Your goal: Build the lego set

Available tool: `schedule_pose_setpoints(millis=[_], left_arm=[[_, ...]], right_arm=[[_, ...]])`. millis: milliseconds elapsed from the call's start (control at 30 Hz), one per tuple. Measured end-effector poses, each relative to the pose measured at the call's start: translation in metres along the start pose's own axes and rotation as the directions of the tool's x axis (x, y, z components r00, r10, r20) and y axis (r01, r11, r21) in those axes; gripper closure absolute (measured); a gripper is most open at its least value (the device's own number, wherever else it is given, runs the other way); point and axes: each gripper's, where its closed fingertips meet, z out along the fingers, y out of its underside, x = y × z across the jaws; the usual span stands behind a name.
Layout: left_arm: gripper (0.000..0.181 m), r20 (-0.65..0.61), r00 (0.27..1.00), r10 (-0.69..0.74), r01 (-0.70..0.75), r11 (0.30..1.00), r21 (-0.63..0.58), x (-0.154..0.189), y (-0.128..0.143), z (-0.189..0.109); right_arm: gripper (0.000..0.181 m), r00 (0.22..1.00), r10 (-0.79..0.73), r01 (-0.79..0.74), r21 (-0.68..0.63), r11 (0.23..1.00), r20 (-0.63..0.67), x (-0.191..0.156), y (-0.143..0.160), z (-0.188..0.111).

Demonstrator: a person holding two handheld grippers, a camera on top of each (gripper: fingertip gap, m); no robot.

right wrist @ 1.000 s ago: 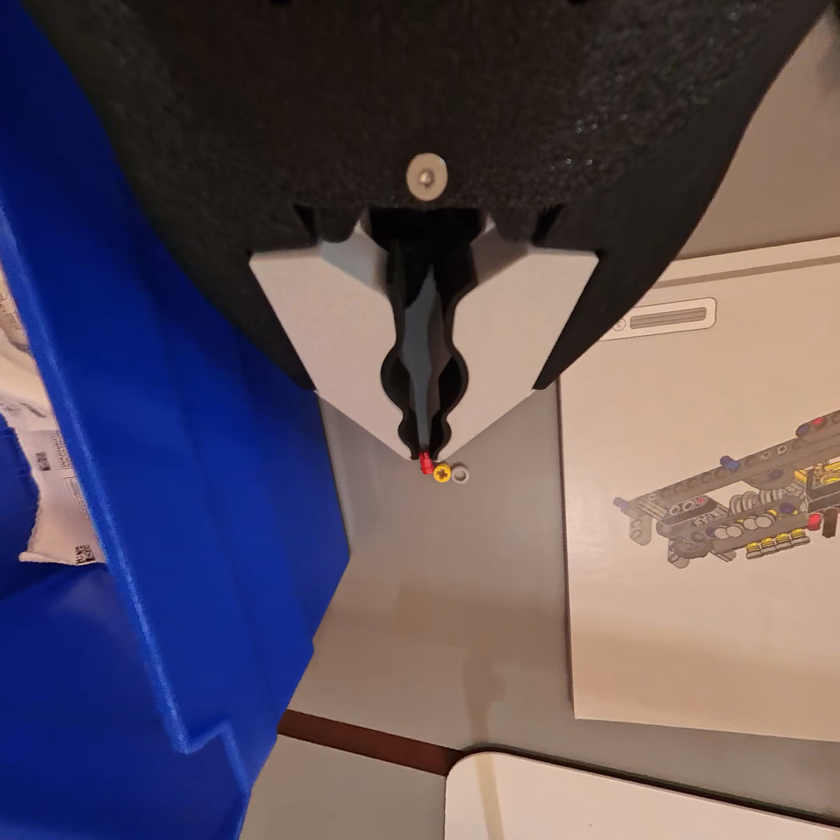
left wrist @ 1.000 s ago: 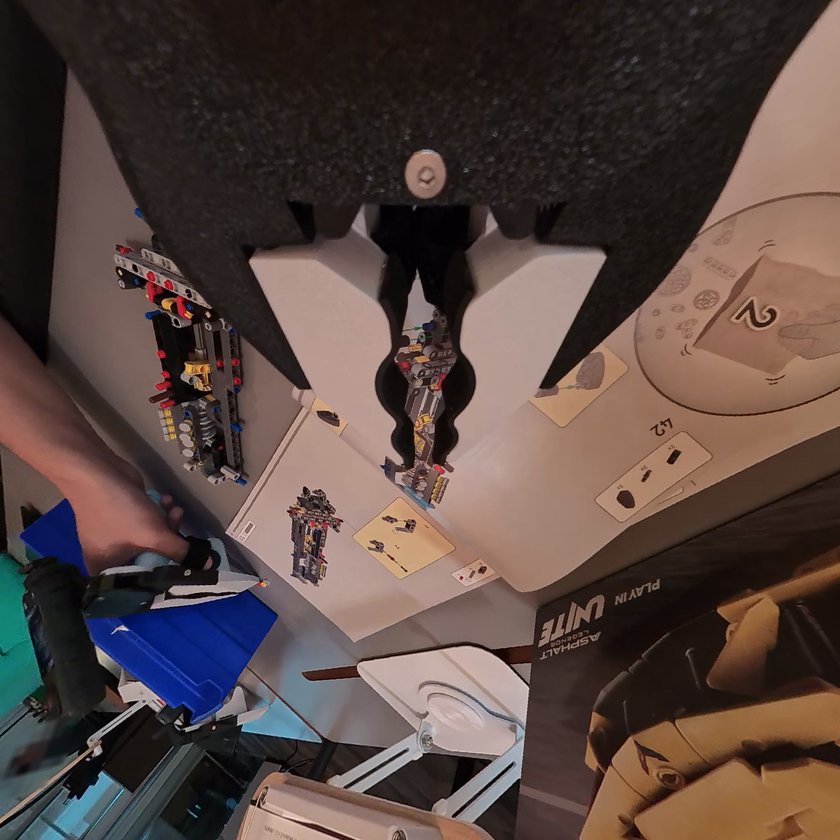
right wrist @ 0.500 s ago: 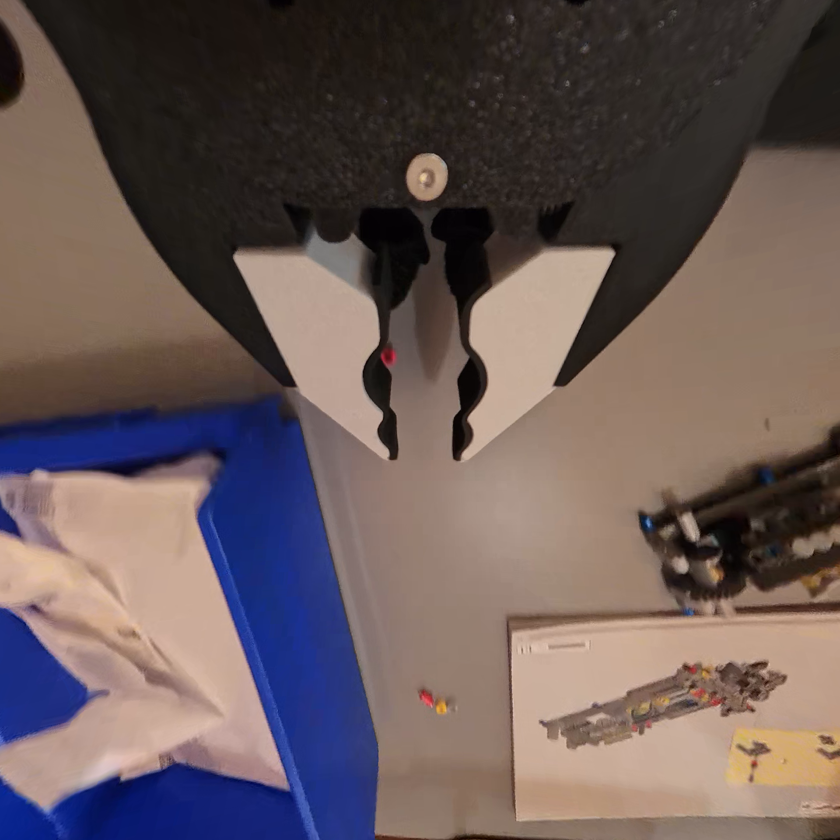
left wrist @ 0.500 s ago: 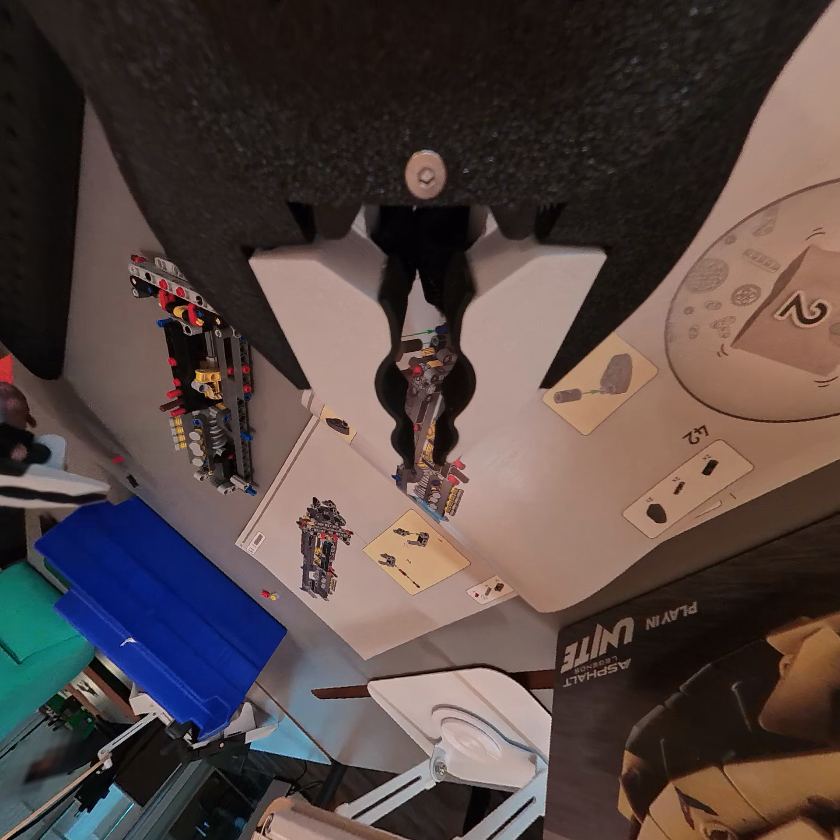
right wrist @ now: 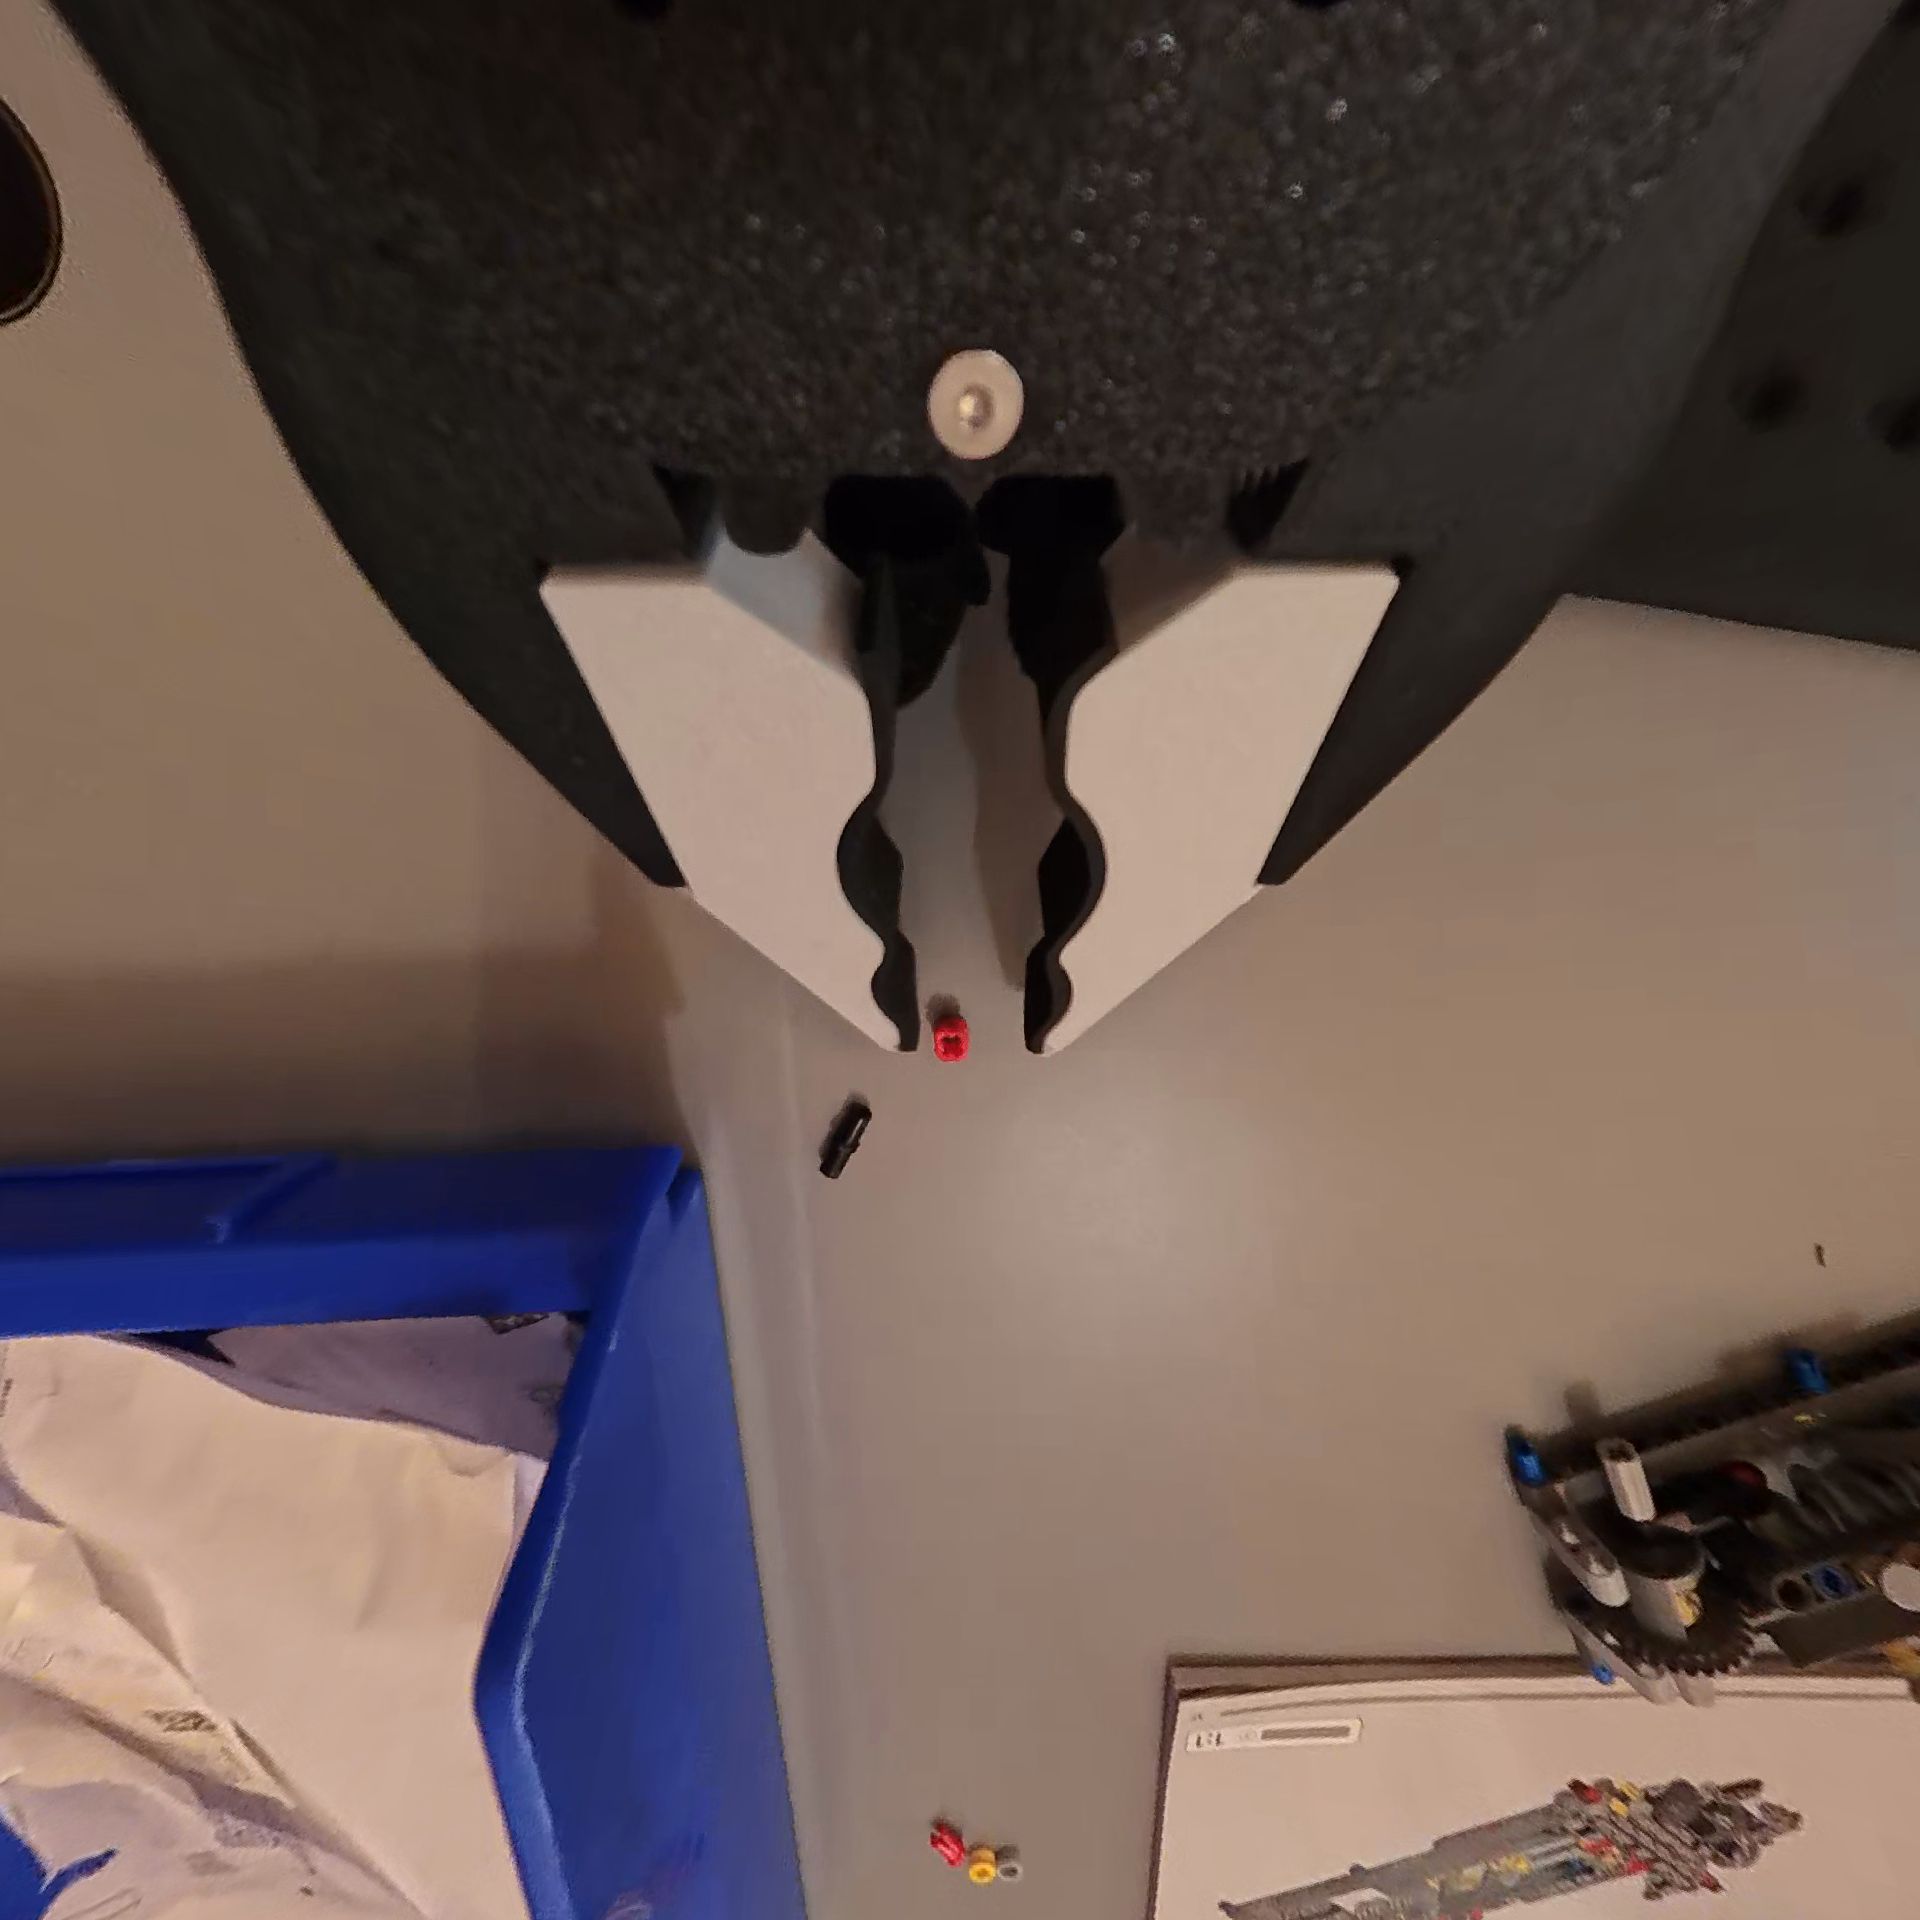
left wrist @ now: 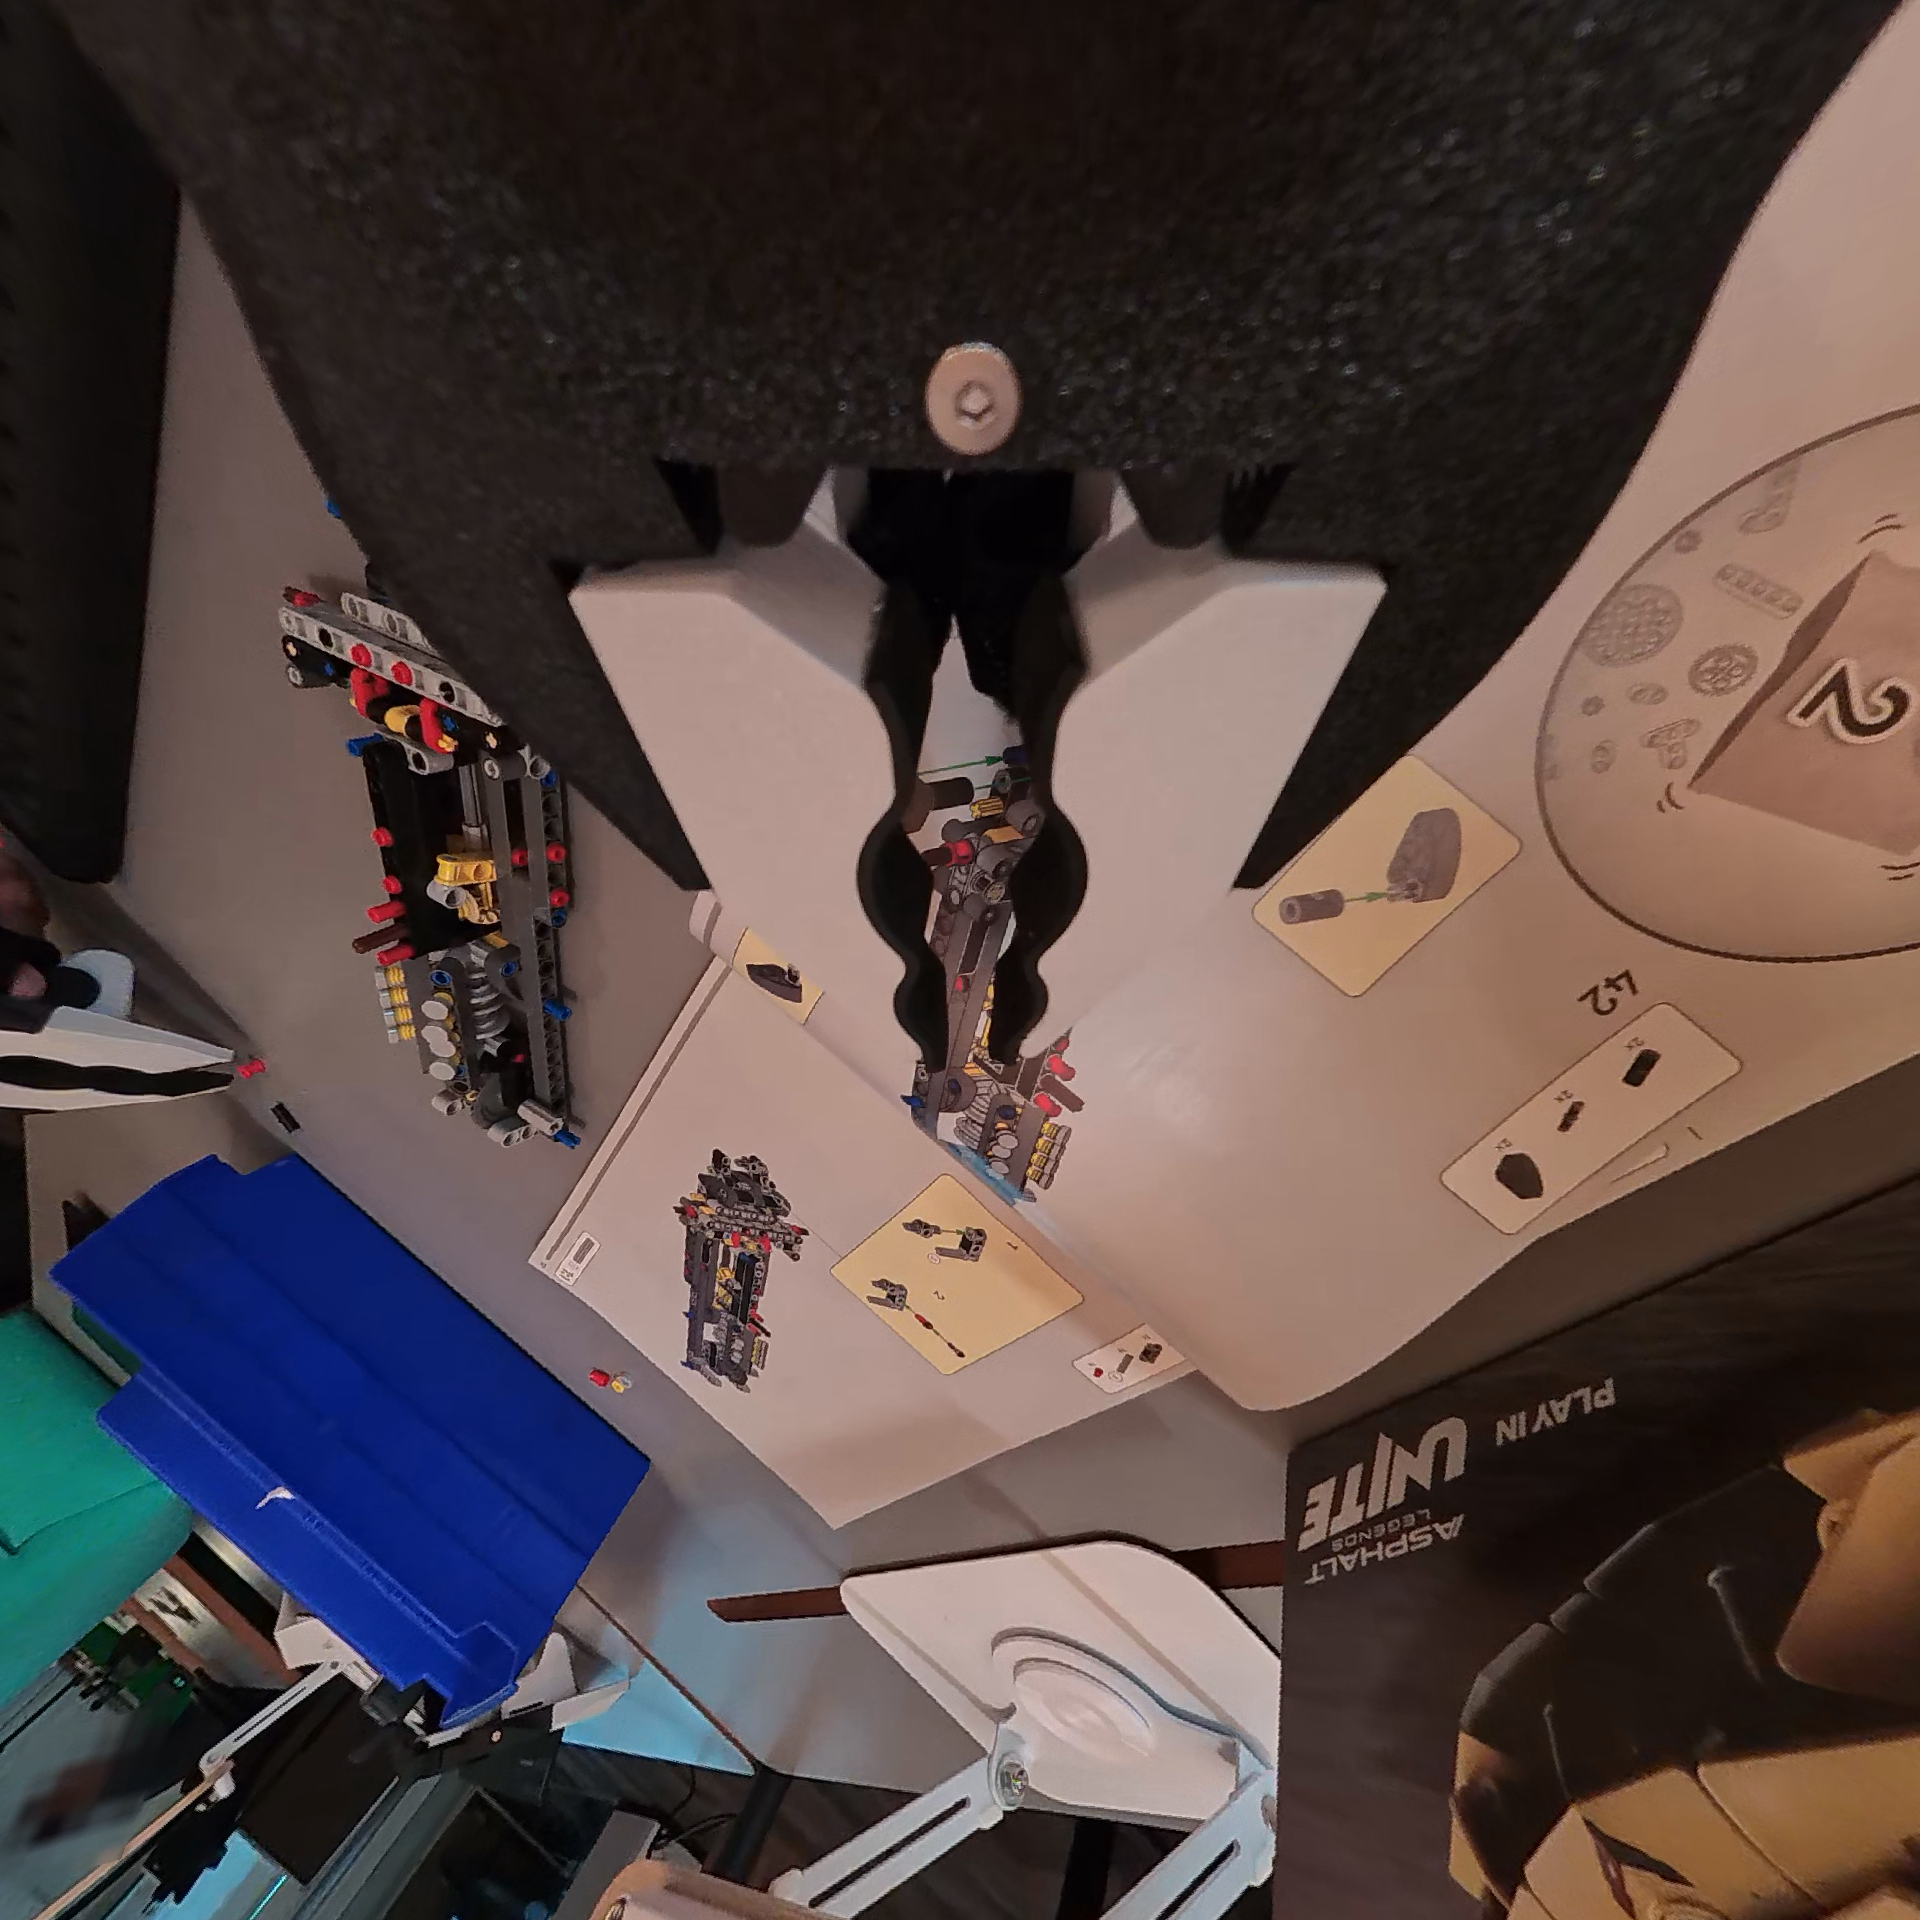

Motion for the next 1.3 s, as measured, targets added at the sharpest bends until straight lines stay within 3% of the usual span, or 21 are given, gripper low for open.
schedule_pose_setpoints(millis=[267, 400, 600, 733, 833, 1000, 1300], left_arm=[[0.175, -0.006, 1.0, -0.005, 0.005, 1.0, 0.004, 0.001, -0.001, -0.001], [0.175, -0.006, 1.0, -0.01, 0.01, 1.0, 0.012, 0.0, -0.003, -0.002], [0.175, -0.009, 1.0, -0.014, 0.014, 1.0, 0.015, 0.0, -0.003, -0.003], [0.175, -0.003, 1.0, -0.008, 0.008, 1.0, 0.015, -0.001, -0.004, -0.004], [0.176, -0.006, 1.0, -0.017, 0.017, 1.0, 0.021, -0.002, -0.005, -0.005], [0.175, -0.016, 0.999, -0.031, 0.031, 0.999, 0.034, -0.003, -0.008, -0.008], [0.175, -0.025, 0.999, -0.028, 0.028, 0.999, 0.025, 0.0, -0.006, -0.005]], right_arm=[[0.176, 0.997, -0.05, 0.049, -0.015, 0.999, -0.066, 0.006, 0.002, 0.012], [0.176, 0.997, -0.063, 0.066, 0.055, 0.996, -0.045, -0.007, -0.028, 0.022], [0.176, 0.995, -0.038, 0.052, 0.144, 0.988, -0.097, -0.036, -0.123, 0.1], [0.176, 0.979, -0.086, 0.099, 0.062, 0.993, -0.185, -0.025, -0.16, 0.164], [0.176, 0.98, -0.073, 0.072, -0.014, 0.997, -0.184, -0.018, -0.166, 0.184], [0.176, 0.99, -0.002, -0.001, -0.024, 1.0, -0.143, -0.018, -0.161, 0.186], [0.174, 0.985, -0.007, -0.001, -0.043, 0.999, -0.171, -0.006, -0.153, 0.186]])
